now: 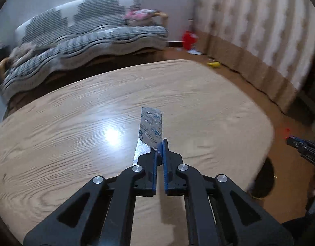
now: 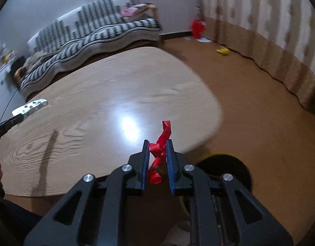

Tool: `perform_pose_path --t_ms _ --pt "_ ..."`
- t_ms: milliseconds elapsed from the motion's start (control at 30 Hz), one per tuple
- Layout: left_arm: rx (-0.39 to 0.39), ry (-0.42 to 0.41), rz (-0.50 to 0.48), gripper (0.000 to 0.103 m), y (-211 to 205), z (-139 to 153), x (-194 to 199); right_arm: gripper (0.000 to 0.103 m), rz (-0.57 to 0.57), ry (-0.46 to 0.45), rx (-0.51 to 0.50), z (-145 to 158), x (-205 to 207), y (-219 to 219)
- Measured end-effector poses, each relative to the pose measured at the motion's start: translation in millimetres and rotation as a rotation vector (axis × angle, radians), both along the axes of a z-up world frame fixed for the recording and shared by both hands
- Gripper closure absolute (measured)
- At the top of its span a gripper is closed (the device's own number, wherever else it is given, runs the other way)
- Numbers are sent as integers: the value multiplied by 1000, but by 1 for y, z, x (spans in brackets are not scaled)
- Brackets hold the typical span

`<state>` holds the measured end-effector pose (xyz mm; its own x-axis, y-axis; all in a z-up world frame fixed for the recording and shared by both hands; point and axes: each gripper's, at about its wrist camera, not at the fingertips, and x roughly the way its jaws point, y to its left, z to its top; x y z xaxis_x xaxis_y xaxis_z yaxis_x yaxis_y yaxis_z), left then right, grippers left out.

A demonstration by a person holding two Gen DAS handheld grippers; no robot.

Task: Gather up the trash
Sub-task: 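Carry the blister pack and ribbon over the bin and open both grippers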

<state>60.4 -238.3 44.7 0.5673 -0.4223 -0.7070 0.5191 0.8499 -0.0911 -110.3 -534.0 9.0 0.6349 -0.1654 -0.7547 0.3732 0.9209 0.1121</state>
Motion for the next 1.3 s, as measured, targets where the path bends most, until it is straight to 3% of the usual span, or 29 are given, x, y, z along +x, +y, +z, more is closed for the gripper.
perform_pose_path --t_ms 300,500,667,833,1300 --pt "-16 62 -350 99 -182 -18 -88 86 -205 133 112 -43 -60 -99" --pt "-2 113 -500 99 -244 -53 -132 86 -259 181 184 -68 -72 -133" --pt "20 142 -570 99 -276 -76 -146 85 -283 207 210 -81 -68 -149" --pt "47 180 -577 99 -299 -98 -137 85 -290 216 223 -86 -56 -151" --pt "53 238 -620 99 -322 -122 -130 84 -307 210 227 -85 -54 -152"
